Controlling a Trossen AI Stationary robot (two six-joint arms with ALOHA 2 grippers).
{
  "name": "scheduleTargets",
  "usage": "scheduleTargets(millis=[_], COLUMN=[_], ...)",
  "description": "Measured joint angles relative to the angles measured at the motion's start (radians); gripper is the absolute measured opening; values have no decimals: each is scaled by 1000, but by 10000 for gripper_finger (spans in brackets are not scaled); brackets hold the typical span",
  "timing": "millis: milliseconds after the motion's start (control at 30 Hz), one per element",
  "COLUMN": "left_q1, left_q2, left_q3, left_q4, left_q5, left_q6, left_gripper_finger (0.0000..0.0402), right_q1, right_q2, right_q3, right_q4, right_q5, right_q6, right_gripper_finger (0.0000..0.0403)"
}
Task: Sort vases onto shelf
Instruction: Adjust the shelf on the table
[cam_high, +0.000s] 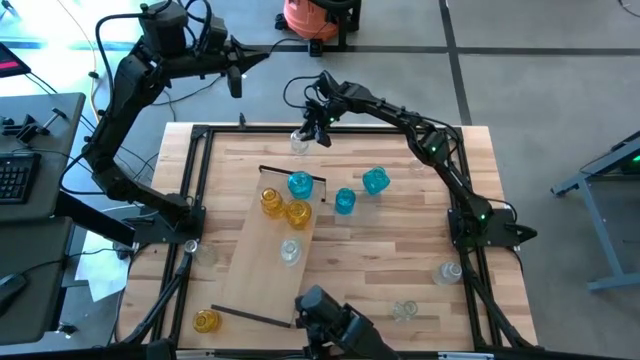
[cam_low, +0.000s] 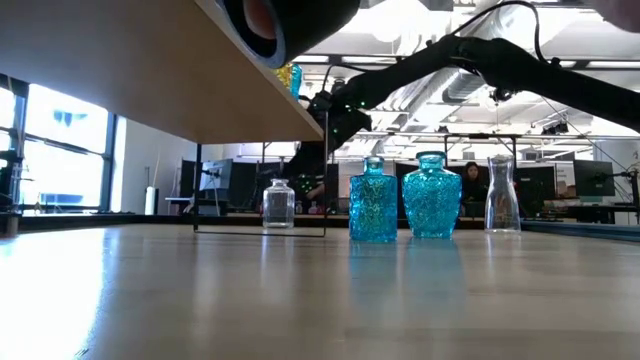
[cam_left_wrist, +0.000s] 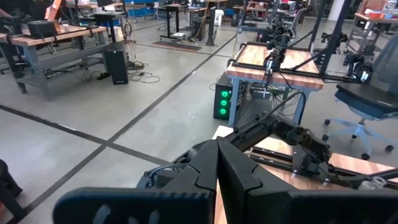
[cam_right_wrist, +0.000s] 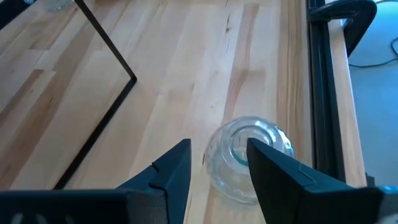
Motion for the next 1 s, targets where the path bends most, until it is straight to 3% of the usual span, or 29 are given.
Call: scheduleTargets(millis=[500,1000], left_q1=[0,-5], left_q2=[0,0], left_q3=[0,0], left_q4=[0,3], left_q5=[0,0], left_q6=[-17,-25], left_gripper_finger=[0,0], right_q1=[0,23], right_q2=[0,13], right_q3=[0,0], right_q4=[-19,84], right_q5=[-6,-3], right_q6=[2,53], right_gripper_finger=[151,151])
